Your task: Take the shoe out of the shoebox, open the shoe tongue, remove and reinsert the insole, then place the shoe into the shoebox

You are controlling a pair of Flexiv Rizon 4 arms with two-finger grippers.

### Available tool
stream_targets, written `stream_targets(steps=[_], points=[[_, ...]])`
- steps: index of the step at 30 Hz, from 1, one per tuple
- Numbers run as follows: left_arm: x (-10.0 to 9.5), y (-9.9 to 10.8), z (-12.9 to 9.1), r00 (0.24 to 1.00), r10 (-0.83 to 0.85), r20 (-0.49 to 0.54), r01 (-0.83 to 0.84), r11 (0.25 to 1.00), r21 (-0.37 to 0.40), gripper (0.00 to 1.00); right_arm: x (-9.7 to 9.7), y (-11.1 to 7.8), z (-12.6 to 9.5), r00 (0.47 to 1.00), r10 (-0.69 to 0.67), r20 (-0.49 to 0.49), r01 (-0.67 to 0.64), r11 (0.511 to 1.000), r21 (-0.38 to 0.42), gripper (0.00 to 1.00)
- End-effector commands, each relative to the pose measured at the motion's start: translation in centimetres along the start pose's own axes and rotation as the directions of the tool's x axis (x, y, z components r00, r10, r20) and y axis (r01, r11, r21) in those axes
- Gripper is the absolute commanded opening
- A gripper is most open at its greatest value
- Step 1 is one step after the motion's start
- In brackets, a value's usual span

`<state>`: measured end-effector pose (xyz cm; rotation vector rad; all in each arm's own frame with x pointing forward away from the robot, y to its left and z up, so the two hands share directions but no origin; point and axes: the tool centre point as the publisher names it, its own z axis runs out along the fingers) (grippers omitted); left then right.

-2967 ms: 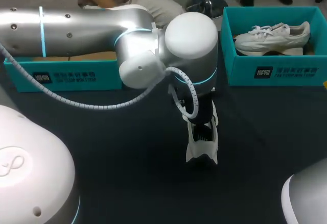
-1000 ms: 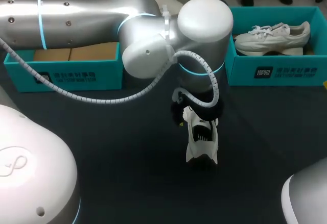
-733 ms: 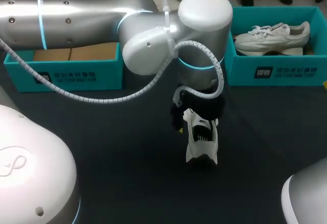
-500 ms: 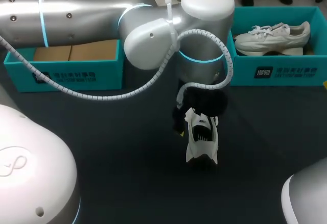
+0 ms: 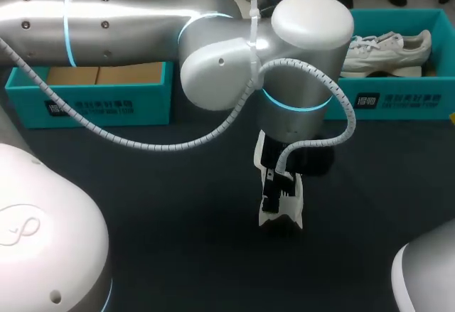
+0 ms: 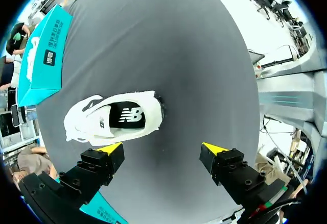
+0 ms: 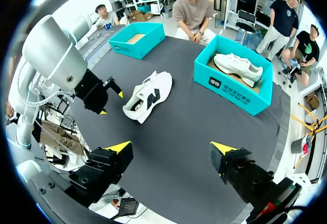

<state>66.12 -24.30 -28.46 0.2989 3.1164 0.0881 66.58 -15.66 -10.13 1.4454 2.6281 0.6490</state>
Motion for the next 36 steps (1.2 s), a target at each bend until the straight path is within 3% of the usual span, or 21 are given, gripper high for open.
stream_targets(steps=[1,9,17,36], points=[[0.1,0.7,0.2,1.000,0.005,0.002,-0.005,1.000,0.019,1.00,-0.1,0.3,-0.1,1.000,0.001,-0.003,-0.001,1.000,0.008,1.00],[0.1,0.7,0.2,1.000,0.005,0.002,-0.005,1.000,0.019,1.00,-0.1,0.3,-0.1,1.000,0.001,-0.003,-0.001,1.000,0.008,1.00],[-0.5,-0.4,1.8,0.999,-0.046,0.017,0.046,0.998,0.043,1.00,-0.1,0.3,-0.1,1.000,0.001,-0.003,-0.001,1.000,0.008,1.00],[-1.2,-3.6,7.9,1.000,-0.007,-0.021,0.008,1.000,0.030,1.00,-0.1,0.3,-0.1,1.000,0.001,-0.003,-0.001,1.000,0.008,1.00]])
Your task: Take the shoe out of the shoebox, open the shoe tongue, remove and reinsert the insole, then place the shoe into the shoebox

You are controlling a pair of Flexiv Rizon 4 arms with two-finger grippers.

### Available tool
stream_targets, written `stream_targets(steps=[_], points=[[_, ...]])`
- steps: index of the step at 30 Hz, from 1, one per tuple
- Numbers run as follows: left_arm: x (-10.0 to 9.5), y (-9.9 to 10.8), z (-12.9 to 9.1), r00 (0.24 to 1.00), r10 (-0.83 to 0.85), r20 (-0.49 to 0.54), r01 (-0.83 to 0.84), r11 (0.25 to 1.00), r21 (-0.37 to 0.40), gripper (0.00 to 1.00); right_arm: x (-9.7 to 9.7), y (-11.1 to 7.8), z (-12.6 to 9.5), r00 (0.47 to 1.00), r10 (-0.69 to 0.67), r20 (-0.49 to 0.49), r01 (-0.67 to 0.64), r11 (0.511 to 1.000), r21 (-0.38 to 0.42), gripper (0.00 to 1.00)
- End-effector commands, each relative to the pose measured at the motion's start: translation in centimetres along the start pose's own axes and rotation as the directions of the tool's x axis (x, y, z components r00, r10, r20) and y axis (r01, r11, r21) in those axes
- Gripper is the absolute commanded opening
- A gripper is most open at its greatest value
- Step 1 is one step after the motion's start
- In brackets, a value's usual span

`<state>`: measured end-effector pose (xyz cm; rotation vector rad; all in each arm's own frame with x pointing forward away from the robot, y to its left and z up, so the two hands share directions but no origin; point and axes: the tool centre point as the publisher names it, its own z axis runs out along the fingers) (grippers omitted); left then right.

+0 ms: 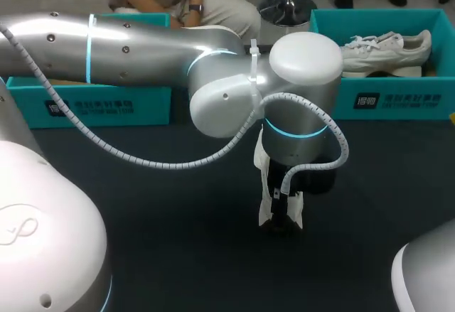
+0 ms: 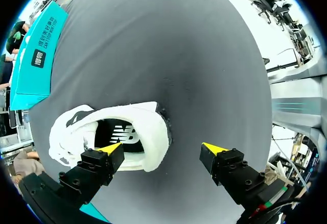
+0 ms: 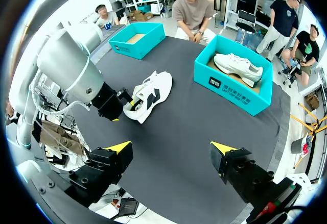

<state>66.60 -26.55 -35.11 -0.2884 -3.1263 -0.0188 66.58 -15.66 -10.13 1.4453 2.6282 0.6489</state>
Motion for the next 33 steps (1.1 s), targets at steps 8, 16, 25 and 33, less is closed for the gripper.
stream_targets(steps=[8,16,25,33], points=[[-0.18,-0.89,1.42,0.999,-0.036,-0.012,0.036,0.999,-0.016,1.00,-0.13,0.34,-0.06,1.000,0.001,-0.003,-0.001,1.000,0.008,1.00],[-0.06,-0.59,1.54,0.997,-0.071,-0.013,0.071,0.997,-0.017,0.39,-0.13,0.34,-0.06,1.000,0.001,-0.003,-0.001,1.000,0.008,1.00],[-0.20,-0.54,2.25,0.995,-0.096,-0.030,0.095,0.995,-0.026,0.00,-0.13,0.34,-0.06,1.000,0.001,-0.003,-0.001,1.000,0.008,1.00],[0.12,-0.67,2.16,0.996,-0.084,-0.043,0.084,0.996,-0.013,0.00,-0.13,0.34,-0.06,1.000,0.001,-0.003,-0.001,1.000,0.008,1.00]])
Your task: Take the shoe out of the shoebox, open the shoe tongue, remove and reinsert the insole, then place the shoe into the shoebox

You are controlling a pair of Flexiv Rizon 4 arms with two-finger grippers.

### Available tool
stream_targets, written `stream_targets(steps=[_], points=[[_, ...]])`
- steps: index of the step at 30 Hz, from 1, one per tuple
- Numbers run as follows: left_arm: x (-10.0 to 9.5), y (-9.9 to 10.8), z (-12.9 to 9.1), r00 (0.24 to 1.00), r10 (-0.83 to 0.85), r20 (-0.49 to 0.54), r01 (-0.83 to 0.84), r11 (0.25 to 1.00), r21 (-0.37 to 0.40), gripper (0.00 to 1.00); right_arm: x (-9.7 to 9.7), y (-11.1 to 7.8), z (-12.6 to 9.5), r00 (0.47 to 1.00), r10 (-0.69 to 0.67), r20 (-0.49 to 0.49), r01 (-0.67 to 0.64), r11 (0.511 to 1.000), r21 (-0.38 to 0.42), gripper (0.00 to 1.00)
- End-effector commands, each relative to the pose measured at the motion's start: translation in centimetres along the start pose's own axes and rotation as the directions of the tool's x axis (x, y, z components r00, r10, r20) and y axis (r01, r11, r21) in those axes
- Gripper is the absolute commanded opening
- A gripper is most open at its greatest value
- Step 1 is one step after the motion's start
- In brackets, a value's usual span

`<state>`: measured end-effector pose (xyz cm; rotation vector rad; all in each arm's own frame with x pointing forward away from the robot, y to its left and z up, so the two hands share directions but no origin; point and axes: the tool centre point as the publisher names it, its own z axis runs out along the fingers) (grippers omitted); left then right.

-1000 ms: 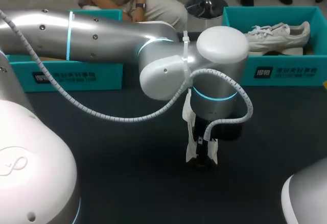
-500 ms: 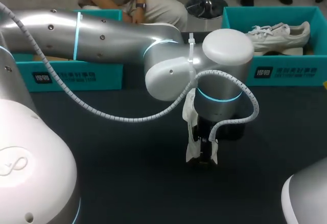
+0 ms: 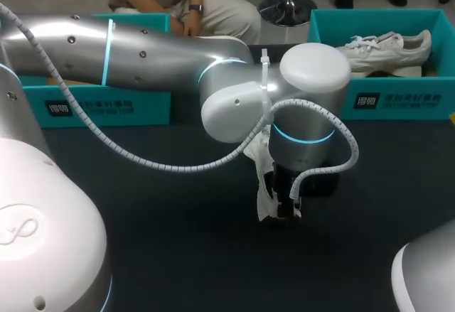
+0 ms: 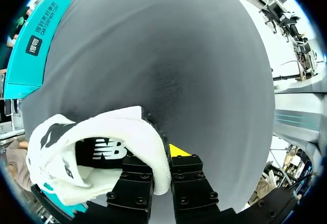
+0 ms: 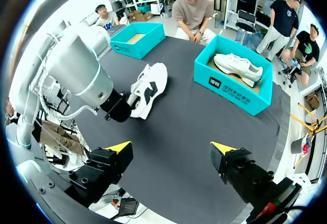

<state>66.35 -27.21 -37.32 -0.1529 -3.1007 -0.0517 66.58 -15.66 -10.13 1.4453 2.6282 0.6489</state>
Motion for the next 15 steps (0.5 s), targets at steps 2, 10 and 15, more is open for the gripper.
stream_targets(steps=[2,10,15], points=[[0.1,0.1,-0.2,1.000,0.002,-0.008,-0.001,1.000,0.009,0.00,-0.1,0.3,-0.1,1.000,0.001,-0.003,-0.001,1.000,0.008,1.00],[0.2,0.1,-2.5,0.998,0.022,-0.061,-0.022,1.000,-0.006,0.00,-0.1,0.3,-0.1,1.000,0.001,-0.003,-0.001,1.000,0.008,1.00],[0.4,0.1,-6.1,0.995,0.065,-0.073,-0.066,0.998,-0.010,0.00,-0.1,0.3,-0.1,1.000,0.001,-0.003,-0.001,1.000,0.008,1.00]])
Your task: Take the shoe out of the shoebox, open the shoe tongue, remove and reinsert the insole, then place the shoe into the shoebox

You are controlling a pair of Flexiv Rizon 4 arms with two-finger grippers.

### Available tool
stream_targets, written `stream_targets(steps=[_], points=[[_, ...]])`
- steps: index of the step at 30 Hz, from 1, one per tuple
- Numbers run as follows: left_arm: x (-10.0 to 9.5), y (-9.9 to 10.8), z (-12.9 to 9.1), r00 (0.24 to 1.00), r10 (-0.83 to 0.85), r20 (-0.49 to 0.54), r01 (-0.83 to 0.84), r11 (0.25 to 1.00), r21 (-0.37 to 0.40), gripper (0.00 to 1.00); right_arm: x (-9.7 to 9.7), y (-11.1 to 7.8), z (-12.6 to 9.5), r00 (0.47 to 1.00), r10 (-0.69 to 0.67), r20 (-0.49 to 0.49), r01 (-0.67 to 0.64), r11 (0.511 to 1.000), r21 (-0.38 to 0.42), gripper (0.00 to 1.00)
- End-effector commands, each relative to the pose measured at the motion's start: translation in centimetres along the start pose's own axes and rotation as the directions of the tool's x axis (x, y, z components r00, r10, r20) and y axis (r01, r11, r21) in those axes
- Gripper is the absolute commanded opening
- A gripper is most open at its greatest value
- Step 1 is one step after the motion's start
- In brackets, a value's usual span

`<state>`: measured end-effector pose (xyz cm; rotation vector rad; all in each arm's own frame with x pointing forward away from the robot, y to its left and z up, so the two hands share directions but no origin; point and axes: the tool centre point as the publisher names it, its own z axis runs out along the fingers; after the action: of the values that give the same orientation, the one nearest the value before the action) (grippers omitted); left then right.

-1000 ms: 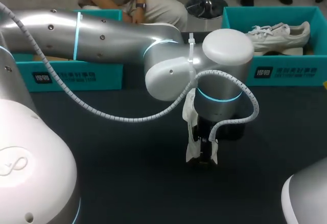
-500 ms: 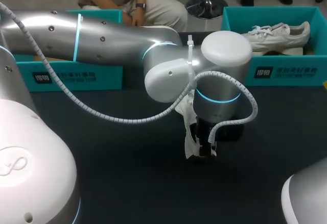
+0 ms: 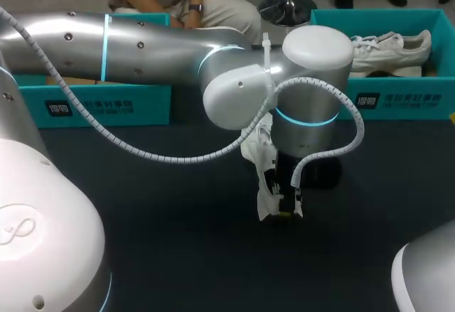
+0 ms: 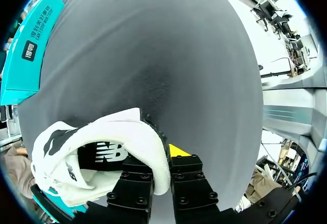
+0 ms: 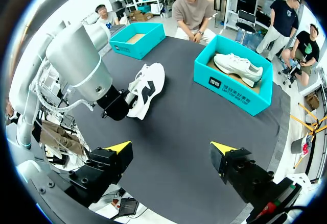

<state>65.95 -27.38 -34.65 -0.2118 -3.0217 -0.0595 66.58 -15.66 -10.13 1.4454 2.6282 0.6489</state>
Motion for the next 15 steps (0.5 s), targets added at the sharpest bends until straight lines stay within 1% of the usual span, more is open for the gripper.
stream_targets(steps=[1,4,9,12,15], points=[[0.4,0.4,-4.7,1.000,0.028,0.010,-0.028,1.000,-0.003,0.00,-0.1,0.3,-0.1,1.000,0.001,-0.003,-0.001,1.000,0.008,1.00],[0.8,0.6,-7.4,0.998,0.051,0.030,-0.052,0.999,0.006,0.00,-0.1,0.3,-0.1,1.000,0.001,-0.003,-0.001,1.000,0.008,1.00],[1.5,1.2,-11.4,0.997,0.054,0.063,-0.055,0.998,0.017,0.00,-0.1,0.3,-0.1,1.000,0.001,-0.003,-0.001,1.000,0.008,1.00],[1.8,1.8,-13.1,0.996,0.049,0.078,-0.051,0.998,0.025,0.00,-0.1,0.3,-0.1,1.000,0.001,-0.003,-0.001,1.000,0.008,1.00],[1.7,2.1,-13.9,0.997,0.042,0.071,-0.044,0.998,0.035,0.00,-0.1,0.3,-0.1,1.000,0.001,-0.003,-0.001,1.000,0.008,1.00]])
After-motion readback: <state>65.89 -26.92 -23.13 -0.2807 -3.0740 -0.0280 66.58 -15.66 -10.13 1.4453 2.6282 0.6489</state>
